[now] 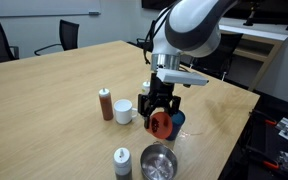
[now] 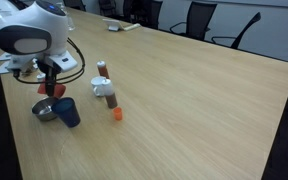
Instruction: Pick up the orange cup and pour its contents in the silver pot.
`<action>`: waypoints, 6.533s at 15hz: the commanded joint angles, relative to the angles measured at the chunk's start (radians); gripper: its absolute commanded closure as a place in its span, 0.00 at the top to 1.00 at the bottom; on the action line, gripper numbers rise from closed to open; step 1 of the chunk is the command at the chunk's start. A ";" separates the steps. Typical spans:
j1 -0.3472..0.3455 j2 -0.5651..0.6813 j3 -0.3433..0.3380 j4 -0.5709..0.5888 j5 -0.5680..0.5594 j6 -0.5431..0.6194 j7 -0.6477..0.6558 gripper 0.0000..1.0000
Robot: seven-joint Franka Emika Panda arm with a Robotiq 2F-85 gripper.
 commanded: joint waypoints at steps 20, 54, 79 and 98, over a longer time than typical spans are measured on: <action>0.119 0.114 0.001 0.125 -0.446 0.097 0.299 0.49; 0.281 0.124 -0.082 0.145 -1.019 -0.090 1.119 0.49; 0.302 0.150 -0.047 0.196 -0.983 -0.075 1.110 0.49; 0.436 0.161 -0.071 0.221 -1.283 -0.339 1.492 0.49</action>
